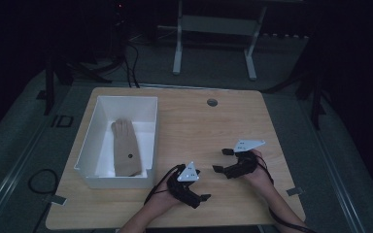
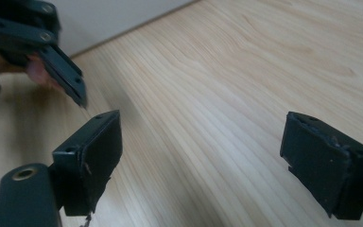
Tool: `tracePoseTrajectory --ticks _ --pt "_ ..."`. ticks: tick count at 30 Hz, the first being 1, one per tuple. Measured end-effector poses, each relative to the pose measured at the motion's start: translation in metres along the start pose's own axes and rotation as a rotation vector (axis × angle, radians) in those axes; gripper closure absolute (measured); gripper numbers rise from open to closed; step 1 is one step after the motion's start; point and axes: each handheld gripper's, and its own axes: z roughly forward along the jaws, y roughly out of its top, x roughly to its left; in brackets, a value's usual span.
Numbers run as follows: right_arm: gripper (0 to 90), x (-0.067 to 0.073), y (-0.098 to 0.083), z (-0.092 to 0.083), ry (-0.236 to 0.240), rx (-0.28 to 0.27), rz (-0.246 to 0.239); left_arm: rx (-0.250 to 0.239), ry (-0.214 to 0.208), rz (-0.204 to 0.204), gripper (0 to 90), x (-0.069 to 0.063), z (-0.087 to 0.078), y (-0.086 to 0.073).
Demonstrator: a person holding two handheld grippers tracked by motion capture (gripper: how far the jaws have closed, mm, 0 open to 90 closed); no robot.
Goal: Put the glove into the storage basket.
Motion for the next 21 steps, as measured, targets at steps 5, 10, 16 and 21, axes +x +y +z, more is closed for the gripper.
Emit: tracePoseTrajectory --ticks 5,10,16,21 --pt "13.1 -0.002 -0.012 -0.006 -0.007 -0.002 0.003 0.004 -0.006 -0.011 10.4 0.0 0.0 -0.003" --pt "11.1 -0.002 -0.02 -0.013 -0.034 -0.011 -0.006 0.011 -0.007 -0.019 10.4 0.0 0.001 -0.007" --pt "11.1 -0.004 -0.029 -0.018 -0.053 -0.003 0.013 0.01 -0.002 -0.016 10.4 -0.001 0.003 -0.01" --pt "11.1 -0.006 -0.038 -0.027 -0.1 -0.005 0.015 -0.01 0.002 -0.022 10.4 0.001 0.0 -0.011"
